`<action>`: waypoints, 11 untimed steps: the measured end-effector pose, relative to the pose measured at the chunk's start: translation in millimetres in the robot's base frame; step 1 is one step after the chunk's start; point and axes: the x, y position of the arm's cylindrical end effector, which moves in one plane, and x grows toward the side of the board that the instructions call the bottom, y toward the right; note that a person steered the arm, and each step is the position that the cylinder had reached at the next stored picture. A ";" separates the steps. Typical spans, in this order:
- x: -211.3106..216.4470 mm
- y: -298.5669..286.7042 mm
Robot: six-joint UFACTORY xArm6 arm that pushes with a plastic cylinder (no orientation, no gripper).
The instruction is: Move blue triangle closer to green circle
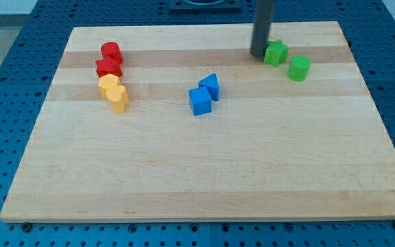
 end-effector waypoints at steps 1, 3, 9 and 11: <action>6.3 20.4; 8.0 -37.8; 110.2 -168.5; 63.6 -132.0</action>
